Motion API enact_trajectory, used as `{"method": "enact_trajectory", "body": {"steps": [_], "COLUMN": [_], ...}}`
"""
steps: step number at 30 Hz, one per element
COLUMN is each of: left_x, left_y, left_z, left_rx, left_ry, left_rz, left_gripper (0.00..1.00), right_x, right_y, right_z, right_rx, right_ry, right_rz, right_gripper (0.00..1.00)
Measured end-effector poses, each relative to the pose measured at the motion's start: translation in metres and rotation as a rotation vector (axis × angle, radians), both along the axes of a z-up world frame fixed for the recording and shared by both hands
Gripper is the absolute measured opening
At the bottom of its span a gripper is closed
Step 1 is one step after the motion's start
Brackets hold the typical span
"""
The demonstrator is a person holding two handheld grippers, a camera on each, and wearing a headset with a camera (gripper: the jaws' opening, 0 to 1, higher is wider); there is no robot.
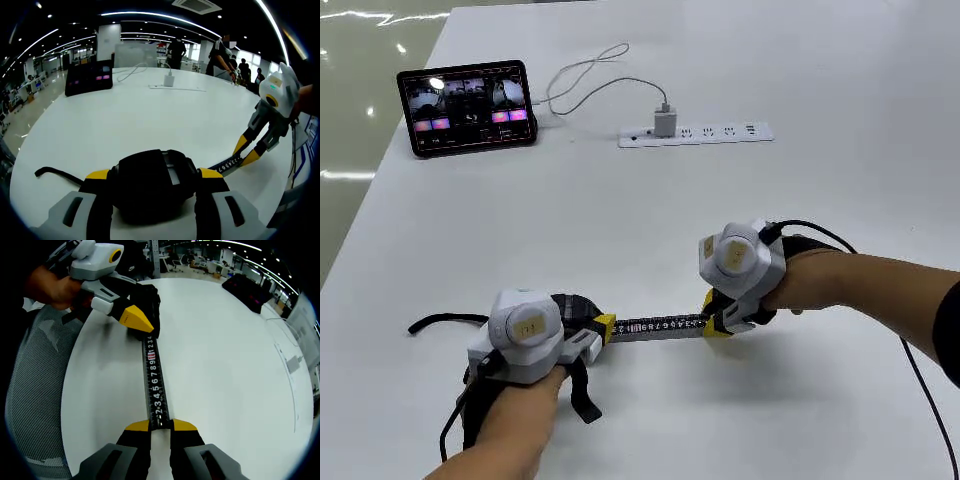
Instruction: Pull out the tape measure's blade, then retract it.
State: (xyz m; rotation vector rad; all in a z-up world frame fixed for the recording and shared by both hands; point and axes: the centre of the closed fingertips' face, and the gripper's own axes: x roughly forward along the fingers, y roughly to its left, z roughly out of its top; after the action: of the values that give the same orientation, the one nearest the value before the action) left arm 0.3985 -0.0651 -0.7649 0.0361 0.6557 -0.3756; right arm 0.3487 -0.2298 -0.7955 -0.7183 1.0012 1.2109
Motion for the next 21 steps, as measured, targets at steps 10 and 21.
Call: {"method": "enact_trajectory", "body": {"steps": [10, 21], "left_x": [0.0003, 0.0004], "left_y": [0.0003, 0.0002], "left_z": [0.0001, 0.0], "left_rx": [0.0, 0.001], "left_ry": [0.001, 0.002], "left_rz": [0.001, 0.002], "left_gripper": [0.62, 0.62], "right_x": [0.0012, 0.0024], "right_y": [0.0054, 0.0102], "right_z": [0.0, 0.0002], "right_rx": [0.002, 0.012], "right_ry": [0.001, 0.002], "right_rz": [0.001, -0.004], "right_gripper": [0.1, 0.1]}}
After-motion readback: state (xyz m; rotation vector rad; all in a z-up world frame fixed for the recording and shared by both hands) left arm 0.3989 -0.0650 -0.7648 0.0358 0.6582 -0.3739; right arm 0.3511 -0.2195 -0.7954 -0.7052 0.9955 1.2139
